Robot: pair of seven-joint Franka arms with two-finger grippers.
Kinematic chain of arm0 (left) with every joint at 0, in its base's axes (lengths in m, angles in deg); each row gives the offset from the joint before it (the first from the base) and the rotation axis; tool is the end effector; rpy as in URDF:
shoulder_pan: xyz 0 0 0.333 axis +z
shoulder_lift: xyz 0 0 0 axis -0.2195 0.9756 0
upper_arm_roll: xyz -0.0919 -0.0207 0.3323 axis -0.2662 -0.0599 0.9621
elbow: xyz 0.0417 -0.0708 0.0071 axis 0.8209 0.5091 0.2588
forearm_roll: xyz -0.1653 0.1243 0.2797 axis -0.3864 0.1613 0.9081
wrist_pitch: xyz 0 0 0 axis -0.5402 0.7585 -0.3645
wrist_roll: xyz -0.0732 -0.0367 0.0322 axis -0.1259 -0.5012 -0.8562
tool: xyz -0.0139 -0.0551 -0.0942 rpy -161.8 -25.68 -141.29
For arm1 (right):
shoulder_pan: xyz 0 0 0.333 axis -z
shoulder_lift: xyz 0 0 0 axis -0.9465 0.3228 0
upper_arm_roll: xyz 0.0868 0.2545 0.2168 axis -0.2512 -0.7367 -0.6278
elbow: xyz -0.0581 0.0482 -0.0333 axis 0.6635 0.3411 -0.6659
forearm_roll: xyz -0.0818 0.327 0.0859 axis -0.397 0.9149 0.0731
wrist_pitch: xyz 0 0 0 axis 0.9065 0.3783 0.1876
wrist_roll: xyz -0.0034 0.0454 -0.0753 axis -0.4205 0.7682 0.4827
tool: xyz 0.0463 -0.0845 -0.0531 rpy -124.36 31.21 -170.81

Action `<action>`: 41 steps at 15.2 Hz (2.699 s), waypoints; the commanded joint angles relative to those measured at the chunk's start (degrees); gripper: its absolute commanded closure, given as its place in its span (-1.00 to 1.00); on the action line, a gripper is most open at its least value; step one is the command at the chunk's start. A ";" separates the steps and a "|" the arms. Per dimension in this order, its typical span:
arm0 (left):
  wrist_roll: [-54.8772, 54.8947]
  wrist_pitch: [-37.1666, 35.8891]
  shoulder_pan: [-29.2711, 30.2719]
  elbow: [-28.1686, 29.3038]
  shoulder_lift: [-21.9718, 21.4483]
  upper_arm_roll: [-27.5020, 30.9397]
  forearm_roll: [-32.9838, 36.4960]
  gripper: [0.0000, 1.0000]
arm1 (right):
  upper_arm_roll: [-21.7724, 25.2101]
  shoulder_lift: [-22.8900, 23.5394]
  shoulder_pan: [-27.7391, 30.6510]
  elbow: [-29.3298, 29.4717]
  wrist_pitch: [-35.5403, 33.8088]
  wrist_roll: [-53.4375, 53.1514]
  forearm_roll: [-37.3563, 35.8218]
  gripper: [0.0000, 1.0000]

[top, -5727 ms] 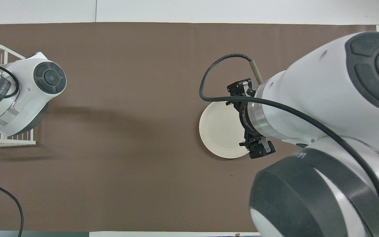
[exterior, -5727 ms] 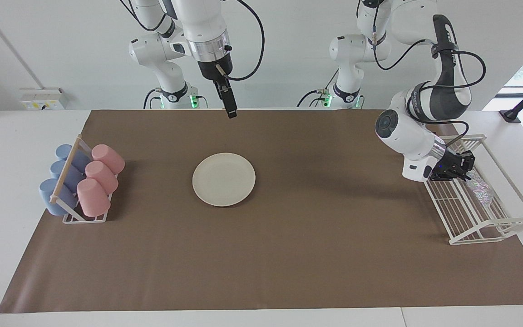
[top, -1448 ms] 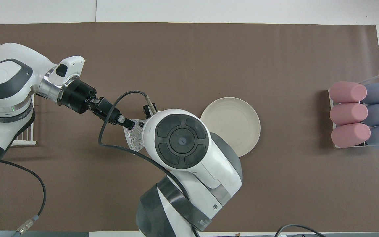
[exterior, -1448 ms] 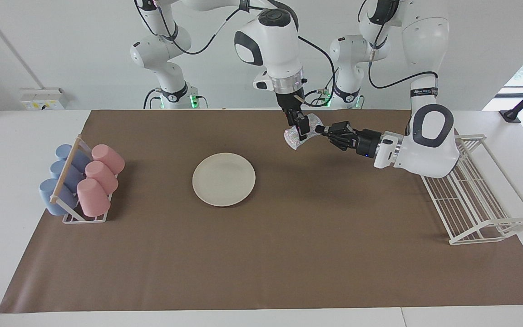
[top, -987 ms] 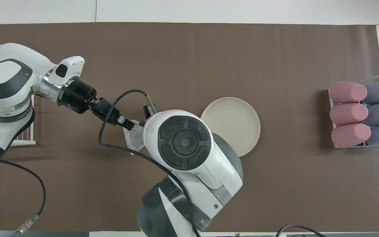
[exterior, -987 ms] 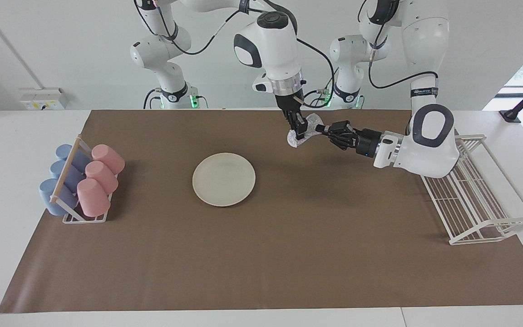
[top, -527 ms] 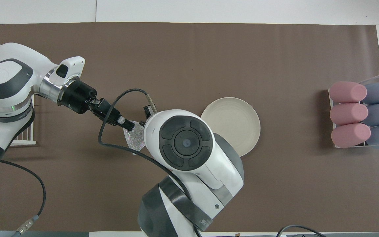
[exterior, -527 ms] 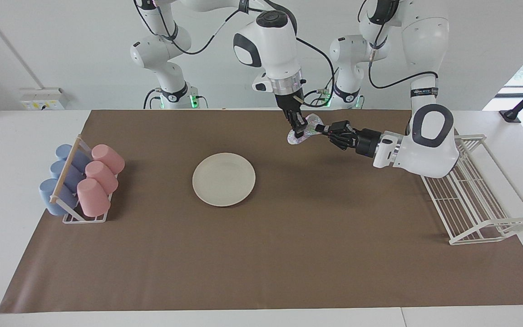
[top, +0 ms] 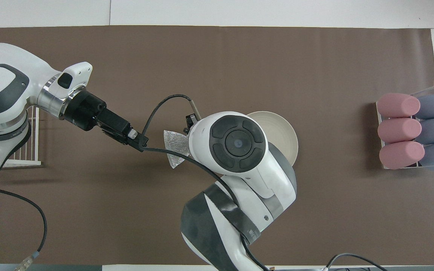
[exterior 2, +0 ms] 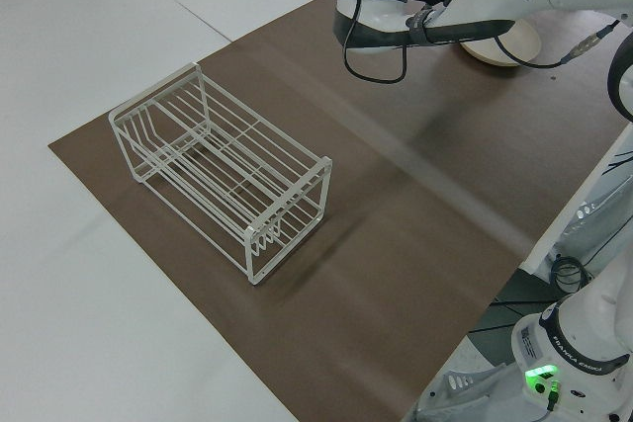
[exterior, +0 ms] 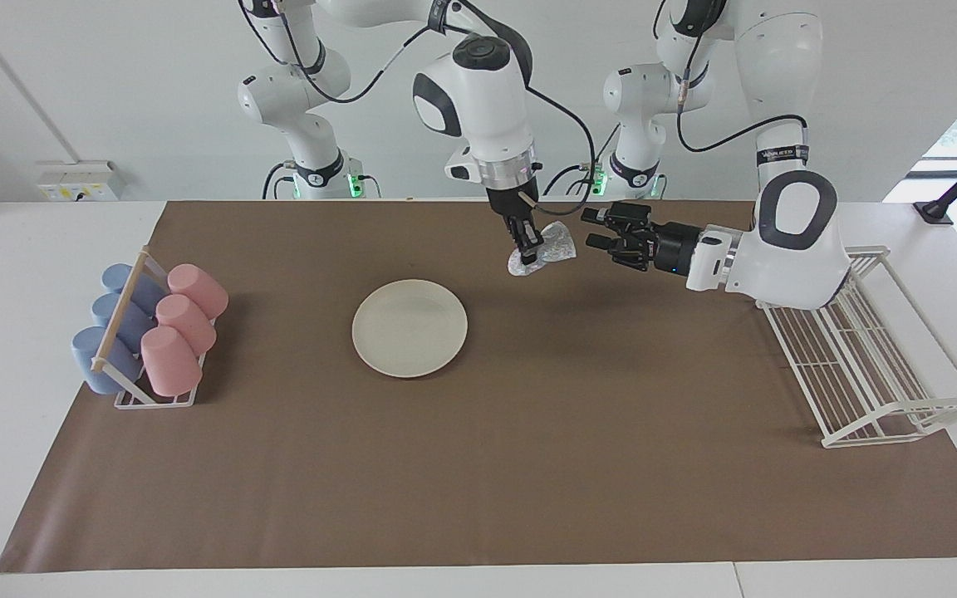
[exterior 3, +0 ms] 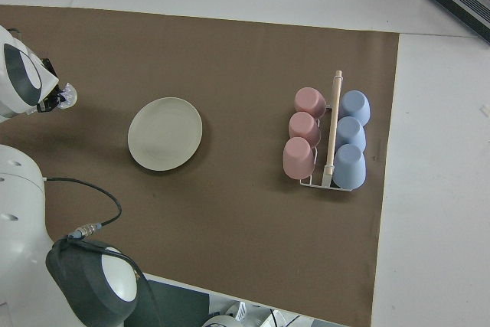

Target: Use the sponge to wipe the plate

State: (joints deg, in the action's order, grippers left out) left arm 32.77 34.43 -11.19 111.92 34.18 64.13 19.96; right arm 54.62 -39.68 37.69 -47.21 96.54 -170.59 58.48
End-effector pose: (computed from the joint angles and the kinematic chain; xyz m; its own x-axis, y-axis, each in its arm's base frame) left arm 0.5279 -0.1624 0.4926 0.8165 -0.5372 -0.2113 0.0416 -0.3103 0.9497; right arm 0.4766 0.3692 0.5253 0.3573 -0.9213 -0.1537 -0.9289 -0.3333 -0.1615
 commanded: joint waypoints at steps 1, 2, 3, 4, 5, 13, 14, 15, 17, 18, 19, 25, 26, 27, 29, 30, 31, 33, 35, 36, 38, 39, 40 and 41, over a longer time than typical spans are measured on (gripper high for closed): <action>0.28 1.61 -0.70 0.51 -0.85 0.73 3.03 -1.00 | -0.38 -3.88 4.29 -8.50 1.16 9.19 0.22 1.00; 0.19 2.14 -0.70 0.43 -1.03 0.73 4.09 -1.00 | -0.38 -4.05 5.78 -10.61 1.51 12.53 0.22 1.00; 0.02 2.84 -0.61 0.43 -1.12 0.73 4.71 -1.00 | -0.38 -4.75 7.01 -13.07 3.25 14.65 0.31 1.00; 0.02 3.63 -0.52 0.43 -1.38 0.73 5.33 -1.00 | -0.47 -5.37 8.07 -16.92 7.10 16.06 0.22 1.00; 0.02 4.42 -0.44 0.25 -1.38 0.82 6.72 -1.00 | -0.47 -6.07 8.60 -20.27 10.44 16.69 0.31 1.00; -2.18 12.68 -0.17 -0.19 -3.93 0.91 16.66 -1.00 | -0.47 -1.77 8.70 -26.45 17.16 19.58 0.31 1.00; -2.88 13.30 -0.08 -0.28 -4.10 0.99 17.80 -1.00 | -0.47 -1.34 9.22 -26.89 17.24 21.68 0.31 1.00; -4.10 14.09 -0.08 -0.71 -4.28 0.91 19.81 -1.00 | -0.47 -0.81 10.18 -27.07 17.25 23.44 0.31 1.00; -5.69 16.64 -0.35 -1.07 -4.54 0.91 24.55 -1.00 | -0.47 0.42 11.77 -27.50 17.25 26.61 0.31 1.00; -6.04 17.26 -0.35 -1.15 -4.81 0.91 26.58 -1.00 | -0.47 0.78 12.64 -27.51 17.42 28.97 0.31 1.00; -5.96 17.35 -0.17 -1.59 -4.81 0.91 28.08 -1.00 | -0.39 1.04 13.61 -27.51 17.86 31.43 0.31 1.00; -5.96 19.89 0.00 -3.35 -5.42 1.00 41.43 -1.00 | -0.38 1.48 19.94 -27.59 18.91 45.43 0.31 1.00; -5.96 21.20 0.00 -3.18 -5.51 0.99 42.93 -1.00 | -0.47 1.48 19.86 -27.59 18.92 45.17 0.31 1.00; -6.22 22.52 0.09 -2.83 -5.60 1.08 43.99 -1.00 | -0.47 1.48 19.42 -27.59 18.92 44.47 0.31 1.00; -9.72 23.85 1.32 -2.74 -5.60 1.08 44.27 -1.00 | -0.56 1.83 18.46 -27.59 18.91 41.41 0.31 1.00; -13.22 24.38 1.93 -2.65 -5.60 1.08 44.27 -1.00 | -0.56 2.27 16.54 -27.59 19.00 37.91 0.31 1.00; -16.91 25.77 2.37 -2.21 -5.60 1.00 44.27 -1.00 | -0.56 2.45 14.43 -27.59 19.79 34.05 0.40 1.00; -21.50 28.41 2.38 -0.90 -6.12 0.99 44.27 -1.00 | -0.56 3.59 10.38 -27.59 23.82 25.17 0.40 1.00; -22.13 30.18 2.38 -0.10 -6.39 0.99 44.27 -1.00 | -0.56 3.68 8.00 -27.51 24.80 20.31 0.40 1.00; -22.13 30.27 2.38 -0.01 -6.39 0.99 44.27 -1.00 | -0.56 3.68 8.34 -27.51 24.72 20.73 0.40 1.00; -22.13 30.27 2.38 0.07 -6.39 0.99 44.27 -1.00 | -0.47 3.68 9.83 -27.51 24.54 25.89 0.40 1.00; -22.13 30.44 2.38 0.25 -6.39 0.99 44.27 -1.00 | -0.47 3.68 11.06 -27.51 24.19 29.14 0.40 1.00; -22.13 30.45 2.38 0.25 -6.39 0.99 44.27 -1.00 | -0.47 3.68 12.64 -27.59 24.01 32.91 0.40 1.00; -22.22 30.53 2.38 0.25 -6.48 0.99 44.27 -1.00 | -0.47 3.68 14.91 -27.51 23.93 38.61 0.40 1.00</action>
State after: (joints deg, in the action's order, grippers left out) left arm 11.58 63.44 -8.88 110.08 29.49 65.31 63.11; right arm 54.30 -38.72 47.73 -73.71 119.62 -141.44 58.75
